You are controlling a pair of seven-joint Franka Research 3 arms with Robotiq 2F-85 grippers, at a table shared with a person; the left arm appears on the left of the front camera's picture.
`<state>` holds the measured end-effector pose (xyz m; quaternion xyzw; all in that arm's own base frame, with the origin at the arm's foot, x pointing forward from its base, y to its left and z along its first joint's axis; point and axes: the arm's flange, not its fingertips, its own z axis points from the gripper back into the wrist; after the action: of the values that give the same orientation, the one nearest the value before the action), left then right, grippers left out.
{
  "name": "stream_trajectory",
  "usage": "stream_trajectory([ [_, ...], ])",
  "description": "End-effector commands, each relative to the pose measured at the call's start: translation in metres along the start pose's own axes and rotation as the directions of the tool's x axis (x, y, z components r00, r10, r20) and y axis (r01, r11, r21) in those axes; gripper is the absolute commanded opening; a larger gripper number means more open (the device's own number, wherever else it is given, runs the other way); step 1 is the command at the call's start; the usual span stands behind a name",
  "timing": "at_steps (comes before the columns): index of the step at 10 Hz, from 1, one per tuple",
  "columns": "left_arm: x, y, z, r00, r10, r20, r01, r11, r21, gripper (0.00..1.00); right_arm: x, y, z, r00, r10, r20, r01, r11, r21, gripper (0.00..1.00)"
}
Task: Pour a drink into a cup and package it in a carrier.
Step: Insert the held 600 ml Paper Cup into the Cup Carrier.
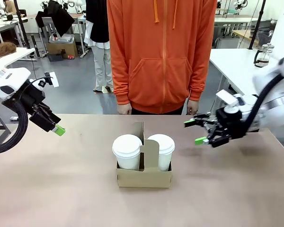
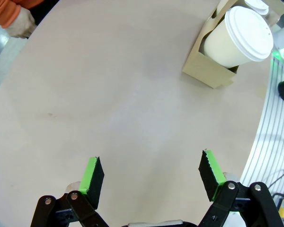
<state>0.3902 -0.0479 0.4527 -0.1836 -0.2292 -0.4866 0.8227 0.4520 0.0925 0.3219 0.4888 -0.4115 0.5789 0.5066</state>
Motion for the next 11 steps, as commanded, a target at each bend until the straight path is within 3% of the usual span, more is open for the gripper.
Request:
stream_trajectory([
  [1,0.002,0.000,0.000,1.000,0.013,0.008,-0.013,1.000,-0.010,1.00,0.032,0.032,0.049,0.989,-0.134,-0.068,0.121,0.979,-0.164,1.00],
  [5,0.002,0.000,0.000,1.000,0.013,0.008,-0.013,1.000,-0.010,1.00,0.037,0.071,0.119,0.968,-0.229,-0.100,0.172,0.899,-0.402,1.00],
  [8,0.002,0.000,0.000,1.000,0.013,0.008,-0.013,1.000,-0.010,1.00,0.032,0.075,0.119,0.968,-0.234,-0.094,0.168,0.876,-0.452,1.00],
  [11,0.002,0.000,0.000,1.000,0.013,0.008,-0.013,1.000,-0.010,1.00,0.031,0.073,0.129,0.973,-0.211,-0.095,0.154,0.896,-0.416,1.00],
])
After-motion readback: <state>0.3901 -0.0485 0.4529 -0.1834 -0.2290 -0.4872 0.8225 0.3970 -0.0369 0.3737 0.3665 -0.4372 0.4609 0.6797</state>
